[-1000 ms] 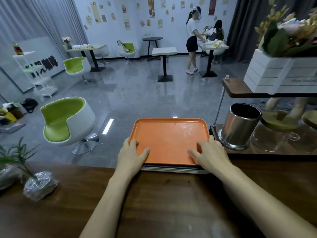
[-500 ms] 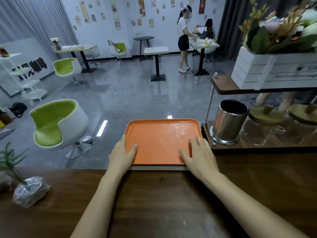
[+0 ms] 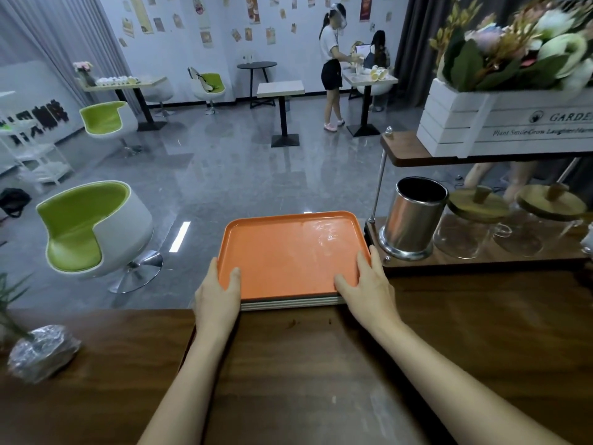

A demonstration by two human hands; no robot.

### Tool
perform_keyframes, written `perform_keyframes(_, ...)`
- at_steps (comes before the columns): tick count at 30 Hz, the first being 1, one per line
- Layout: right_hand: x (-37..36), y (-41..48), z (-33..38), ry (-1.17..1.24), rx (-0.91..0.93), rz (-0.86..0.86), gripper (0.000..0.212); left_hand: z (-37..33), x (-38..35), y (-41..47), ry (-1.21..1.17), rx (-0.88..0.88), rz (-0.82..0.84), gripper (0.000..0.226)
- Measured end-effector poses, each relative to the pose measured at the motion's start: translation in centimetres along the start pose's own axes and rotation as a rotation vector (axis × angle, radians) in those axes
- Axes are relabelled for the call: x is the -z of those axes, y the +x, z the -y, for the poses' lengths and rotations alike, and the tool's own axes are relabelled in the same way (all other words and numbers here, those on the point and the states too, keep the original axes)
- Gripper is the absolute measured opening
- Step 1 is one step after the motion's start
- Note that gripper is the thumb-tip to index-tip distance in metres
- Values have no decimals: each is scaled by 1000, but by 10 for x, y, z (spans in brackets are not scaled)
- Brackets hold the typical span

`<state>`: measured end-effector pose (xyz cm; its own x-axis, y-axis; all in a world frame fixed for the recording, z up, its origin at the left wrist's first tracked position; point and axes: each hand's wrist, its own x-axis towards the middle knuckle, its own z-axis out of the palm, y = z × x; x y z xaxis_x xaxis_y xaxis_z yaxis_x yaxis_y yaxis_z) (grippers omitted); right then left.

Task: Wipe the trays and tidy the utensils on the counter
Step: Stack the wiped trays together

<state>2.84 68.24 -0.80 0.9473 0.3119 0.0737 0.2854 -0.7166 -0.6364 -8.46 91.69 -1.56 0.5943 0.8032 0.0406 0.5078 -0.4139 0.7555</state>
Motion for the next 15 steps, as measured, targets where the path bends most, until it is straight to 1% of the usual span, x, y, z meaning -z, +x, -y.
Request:
perform_keyframes(3,5,0,0,-46,2,78,62,-3,8,-3,33,-45,52,64)
perform_keyframes(4,7,0,0,-94,-7,108,63,-4,11,-3,46,-70,80,64)
perform_keyframes(5,11,0,0,-161,-1,100,63,-4,13,-1,63,-92,111,65)
perform_keyframes(6,13,0,2,-253,43,41,60,-5,15,1,94,-112,128,66)
perform_keyframes(8,15,-1,15,-411,237,-103,52,-6,17,6,214,-201,84,74)
perform_keyframes(9,13,2,23,-434,334,-97,51,-9,13,8,274,-293,57,75)
perform_keyframes(10,9,7,30,-420,387,-15,55,-13,7,11,325,-396,60,72)
perform_keyframes(11,6,13,37,-403,396,114,62,-20,1,13,375,-478,102,67)
perform_keyframes(12,1,21,41,-410,374,234,68,-26,-4,15,420,-515,169,62)
perform_keyframes(13,-3,28,42,-441,347,307,72,-31,-8,16,451,-512,229,59)
perform_keyframes(15,-9,37,36,-492,304,364,75,-32,-13,20,494,-471,281,56)
